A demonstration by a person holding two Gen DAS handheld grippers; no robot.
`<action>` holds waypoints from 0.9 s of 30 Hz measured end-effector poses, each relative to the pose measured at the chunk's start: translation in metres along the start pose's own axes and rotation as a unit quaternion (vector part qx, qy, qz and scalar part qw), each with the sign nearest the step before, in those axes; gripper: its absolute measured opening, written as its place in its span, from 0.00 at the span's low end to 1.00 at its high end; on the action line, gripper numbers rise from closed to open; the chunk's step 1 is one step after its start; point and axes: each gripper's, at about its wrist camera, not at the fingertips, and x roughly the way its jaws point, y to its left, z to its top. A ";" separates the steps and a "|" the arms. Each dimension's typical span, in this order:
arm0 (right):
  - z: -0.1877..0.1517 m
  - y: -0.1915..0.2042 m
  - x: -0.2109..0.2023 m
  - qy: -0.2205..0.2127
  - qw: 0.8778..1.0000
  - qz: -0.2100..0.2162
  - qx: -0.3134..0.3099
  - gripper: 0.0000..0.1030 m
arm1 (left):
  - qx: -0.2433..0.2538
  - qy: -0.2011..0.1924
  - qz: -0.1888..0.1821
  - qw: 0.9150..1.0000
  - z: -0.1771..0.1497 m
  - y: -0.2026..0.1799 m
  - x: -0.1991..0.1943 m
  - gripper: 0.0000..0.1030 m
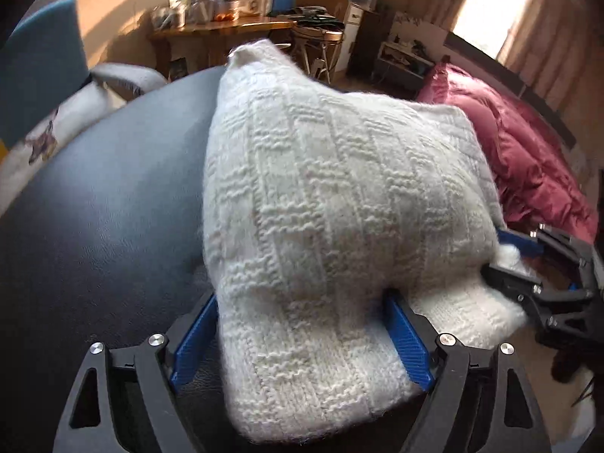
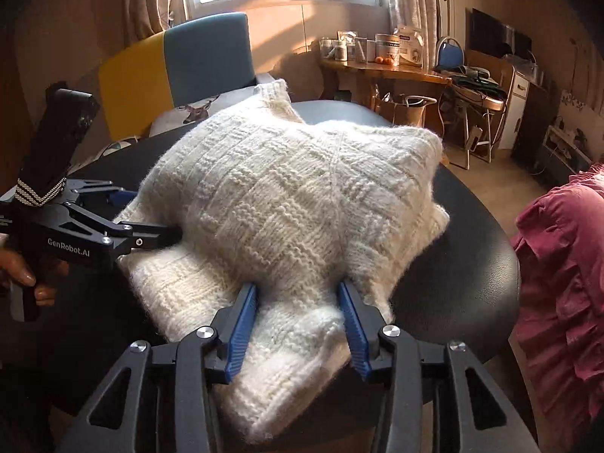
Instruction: Fold clothes
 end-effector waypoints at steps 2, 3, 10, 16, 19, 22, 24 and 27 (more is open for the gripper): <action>-0.003 0.002 -0.002 -0.016 1.000 -0.005 0.013 0.44 | -0.023 -0.009 0.006 1.000 0.001 0.003 -0.005 0.85; -0.004 0.005 -0.002 -0.023 1.000 -0.009 0.013 0.45 | -0.024 -0.019 0.018 0.999 0.001 0.001 -0.010 0.85; -0.004 0.018 -0.016 -0.042 0.997 -0.029 0.056 0.49 | 0.001 -0.091 0.119 0.989 0.011 -0.030 -0.070 0.88; 0.016 0.026 -0.054 -0.062 0.987 -0.058 0.133 0.70 | -0.008 -0.145 0.154 0.977 0.001 -0.050 -0.131 0.99; 0.024 0.043 -0.078 -0.086 0.982 -0.090 0.145 0.70 | 0.001 -0.165 0.153 0.974 -0.011 -0.061 -0.161 1.00; 0.031 0.062 -0.091 -0.099 0.981 -0.103 0.135 0.70 | -0.007 -0.181 0.139 0.974 -0.022 -0.072 -0.183 1.00; 0.035 0.074 -0.092 -0.092 0.983 -0.105 0.117 0.70 | -0.011 -0.185 0.153 0.971 -0.026 -0.079 -0.197 1.00; 0.035 0.089 -0.093 -0.089 0.987 -0.091 0.100 0.70 | -0.007 -0.204 0.151 0.967 -0.032 -0.088 -0.215 1.00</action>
